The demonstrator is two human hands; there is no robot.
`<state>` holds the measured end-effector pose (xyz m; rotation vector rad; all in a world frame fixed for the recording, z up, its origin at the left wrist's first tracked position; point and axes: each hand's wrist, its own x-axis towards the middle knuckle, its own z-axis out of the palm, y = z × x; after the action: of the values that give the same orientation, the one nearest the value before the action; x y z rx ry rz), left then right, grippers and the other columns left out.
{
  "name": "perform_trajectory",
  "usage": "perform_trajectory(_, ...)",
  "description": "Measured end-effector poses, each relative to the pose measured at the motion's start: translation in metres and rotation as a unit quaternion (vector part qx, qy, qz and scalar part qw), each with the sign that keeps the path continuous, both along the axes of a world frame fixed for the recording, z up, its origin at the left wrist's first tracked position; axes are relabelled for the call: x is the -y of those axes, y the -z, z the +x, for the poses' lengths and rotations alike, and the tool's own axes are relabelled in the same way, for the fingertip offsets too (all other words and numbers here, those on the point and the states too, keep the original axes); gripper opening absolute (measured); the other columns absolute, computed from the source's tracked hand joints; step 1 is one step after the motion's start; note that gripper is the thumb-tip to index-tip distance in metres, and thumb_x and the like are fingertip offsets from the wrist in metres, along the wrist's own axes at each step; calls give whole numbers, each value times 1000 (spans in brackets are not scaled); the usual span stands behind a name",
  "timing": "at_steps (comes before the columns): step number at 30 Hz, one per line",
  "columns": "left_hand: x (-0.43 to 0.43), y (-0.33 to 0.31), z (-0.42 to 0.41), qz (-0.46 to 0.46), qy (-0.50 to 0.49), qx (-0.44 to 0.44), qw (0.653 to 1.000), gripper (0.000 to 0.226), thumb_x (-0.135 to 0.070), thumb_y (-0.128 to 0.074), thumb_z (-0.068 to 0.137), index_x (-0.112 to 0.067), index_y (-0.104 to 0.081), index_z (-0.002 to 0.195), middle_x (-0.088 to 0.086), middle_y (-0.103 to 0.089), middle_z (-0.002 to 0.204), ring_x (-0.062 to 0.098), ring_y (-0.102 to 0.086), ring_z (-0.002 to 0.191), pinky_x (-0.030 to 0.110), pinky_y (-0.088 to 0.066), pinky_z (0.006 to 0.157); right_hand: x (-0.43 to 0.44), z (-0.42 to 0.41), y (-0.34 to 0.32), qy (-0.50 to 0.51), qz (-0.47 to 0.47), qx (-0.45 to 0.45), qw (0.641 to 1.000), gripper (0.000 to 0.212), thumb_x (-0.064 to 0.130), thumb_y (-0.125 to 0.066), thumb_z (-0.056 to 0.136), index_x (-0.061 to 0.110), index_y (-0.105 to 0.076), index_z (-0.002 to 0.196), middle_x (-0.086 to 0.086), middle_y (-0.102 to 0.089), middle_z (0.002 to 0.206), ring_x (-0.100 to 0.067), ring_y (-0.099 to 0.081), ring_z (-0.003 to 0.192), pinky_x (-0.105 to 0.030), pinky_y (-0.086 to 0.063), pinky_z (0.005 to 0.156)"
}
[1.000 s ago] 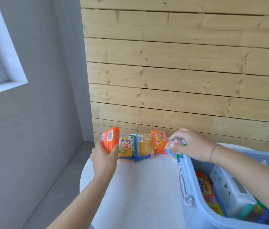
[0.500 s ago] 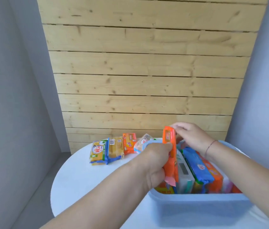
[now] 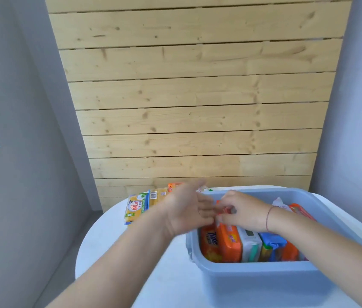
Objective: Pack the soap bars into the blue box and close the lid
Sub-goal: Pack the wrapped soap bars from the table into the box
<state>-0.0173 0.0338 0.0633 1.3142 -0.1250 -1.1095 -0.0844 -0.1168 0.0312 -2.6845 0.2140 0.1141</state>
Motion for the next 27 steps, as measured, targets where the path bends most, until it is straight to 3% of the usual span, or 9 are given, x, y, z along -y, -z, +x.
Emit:
perform_trajectory(2,-22,-5,27,-73,-28,44,996,40,-25,-42,97,4,-58,117,19,-64,113,30,-60,110,35,-46,98,-1,1,-3,0,-44,2,999,25,32,-56,88,22,-67,108,6,-43,97,-11,-47,92,-24,-39,88)
perform_trajectory(4,-43,5,65,-76,-142,118,980,28,-15,-47,95,-1,-64,112,15,-69,105,25,-65,95,32,-50,92,-4,9,-4,-4,-74,2,997,24,33,-55,88,21,-68,104,6,-45,96,-11,-47,91,-24,-38,89)
perform_trajectory(7,-60,60,126,154,-263,284,909,30,-12,-52,90,-12,-62,119,10,-64,118,24,-58,94,31,-47,83,-10,15,-7,5,-107,-6,994,22,34,-53,88,20,-68,96,7,-48,95,-12,-52,91,-25,-41,87)
perform_trajectory(10,-67,122,159,416,-117,416,800,70,-30,-64,75,-26,-40,140,4,-44,142,30,-43,128,41,-44,100,-14,24,-9,19,-137,-10,990,21,36,-52,86,21,-67,87,7,-54,97,-14,-58,96,-31,-46,91)
perform_trajectory(13,-64,155,168,485,0,464,741,100,-43,-73,63,-30,-19,147,0,-17,153,30,-23,141,46,-30,110,-15,30,-8,17,-149,-12,989,20,37,-52,86,22,-66,84,5,-57,96,-6,-53,85,-30,-45,89)
perform_trajectory(17,-58,167,182,478,-20,485,732,97,-44,-70,67,-26,-20,147,2,-17,153,34,-35,130,41,-38,100,-14,31,-9,15,-151,-16,988,20,37,-53,87,22,-65,85,3,-59,99,4,-47,74,-31,-46,88)
perform_trajectory(21,-57,170,179,477,-81,494,722,72,-32,-65,71,-20,-38,137,12,-48,128,34,-45,116,35,-40,90,-16,28,-10,20,-139,-19,990,15,37,-53,87,25,-60,80,4,-55,101,-9,-57,88,-31,-45,88)
perform_trajectory(25,-71,149,165,360,-238,369,823,37,-33,-51,65,-12,-53,96,16,-57,95,34,-51,88,32,-37,68,-16,25,-8,19,-123,-24,992,13,36,-53,87,28,-57,78,4,-51,99,-14,-57,94,-29,-45,88)
perform_trajectory(27,-77,123,142,274,-313,327,849,29,-33,-47,75,-10,-54,92,13,-54,90,28,-46,73,29,-34,60,-13,21,-8,21,-108,-25,994,11,36,-53,87,29,-59,80,7,-48,95,-13,-57,94,-29,-45,89)
